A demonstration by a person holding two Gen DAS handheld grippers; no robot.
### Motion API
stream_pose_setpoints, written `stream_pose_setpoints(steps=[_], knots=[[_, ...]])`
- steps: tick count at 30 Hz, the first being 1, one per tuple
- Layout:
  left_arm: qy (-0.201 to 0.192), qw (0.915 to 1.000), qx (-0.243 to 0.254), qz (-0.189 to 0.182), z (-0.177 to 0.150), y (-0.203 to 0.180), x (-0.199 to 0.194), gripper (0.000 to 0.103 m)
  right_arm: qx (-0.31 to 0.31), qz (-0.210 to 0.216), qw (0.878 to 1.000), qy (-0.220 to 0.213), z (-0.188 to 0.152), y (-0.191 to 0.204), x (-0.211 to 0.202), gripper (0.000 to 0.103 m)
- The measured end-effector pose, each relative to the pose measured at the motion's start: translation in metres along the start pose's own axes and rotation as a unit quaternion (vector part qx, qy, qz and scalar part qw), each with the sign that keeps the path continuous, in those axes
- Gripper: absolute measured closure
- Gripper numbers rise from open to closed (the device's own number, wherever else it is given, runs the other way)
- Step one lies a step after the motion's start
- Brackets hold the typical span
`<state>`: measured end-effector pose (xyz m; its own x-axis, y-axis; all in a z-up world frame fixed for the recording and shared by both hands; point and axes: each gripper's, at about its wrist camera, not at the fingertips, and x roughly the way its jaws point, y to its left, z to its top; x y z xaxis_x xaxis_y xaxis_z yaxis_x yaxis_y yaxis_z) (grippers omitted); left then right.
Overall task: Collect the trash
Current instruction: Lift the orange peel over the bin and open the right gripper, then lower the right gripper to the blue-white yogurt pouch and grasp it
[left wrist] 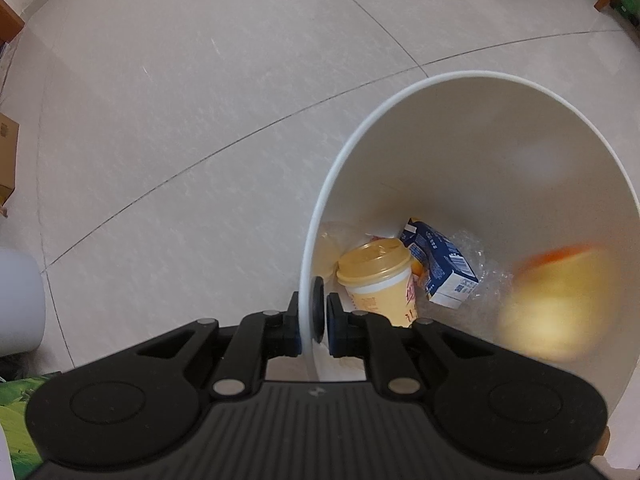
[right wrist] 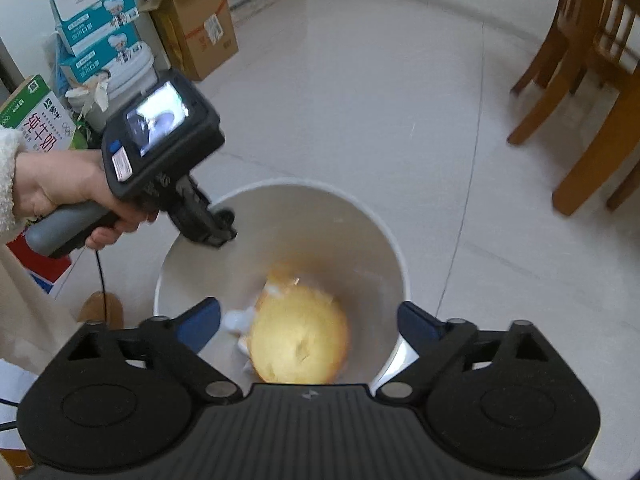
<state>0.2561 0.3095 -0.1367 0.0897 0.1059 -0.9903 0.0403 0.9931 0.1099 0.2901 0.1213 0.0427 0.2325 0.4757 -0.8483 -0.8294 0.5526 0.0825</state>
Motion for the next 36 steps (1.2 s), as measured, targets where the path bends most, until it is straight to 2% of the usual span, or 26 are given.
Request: stream_pose_setpoints(steps=[8, 14, 18, 21, 25, 28, 31, 36], knots=[[0.003, 1.0, 0.001, -0.001, 0.002, 0.001, 0.002, 0.094, 0.069, -0.062, 0.995, -0.02, -0.028, -0.058, -0.025, 0.003], [0.004, 1.0, 0.0, 0.0, 0.003, 0.002, 0.003, 0.094, 0.123, -0.116, 0.986, -0.005, -0.075, -0.095, -0.016, 0.003], [0.004, 1.0, 0.002, 0.002, 0.002, 0.0, 0.002, 0.094, 0.2, -0.121, 0.972, 0.023, -0.117, -0.124, 0.005, 0.003], [0.004, 1.0, 0.004, 0.005, 0.003, -0.002, 0.003, 0.094, 0.289, -0.105, 0.95, 0.045, -0.153, -0.147, 0.029, 0.003], [0.005, 1.0, 0.004, 0.006, 0.003, -0.003, 0.004, 0.094, 0.4, -0.102, 0.907, 0.083, -0.204, -0.17, 0.073, 0.004], [0.007, 0.9999, 0.005, 0.006, 0.003, -0.003, 0.005, 0.094, 0.471, -0.106, 0.871, 0.095, -0.236, -0.178, 0.105, 0.005], [0.008, 0.9999, 0.005, 0.008, 0.004, -0.004, 0.005, 0.094, 0.527, -0.103, 0.839, 0.093, -0.259, -0.18, 0.134, 0.011], [0.009, 0.9999, 0.006, 0.007, 0.005, -0.003, 0.007, 0.094, 0.567, -0.121, 0.807, 0.107, -0.28, -0.178, 0.177, 0.029]])
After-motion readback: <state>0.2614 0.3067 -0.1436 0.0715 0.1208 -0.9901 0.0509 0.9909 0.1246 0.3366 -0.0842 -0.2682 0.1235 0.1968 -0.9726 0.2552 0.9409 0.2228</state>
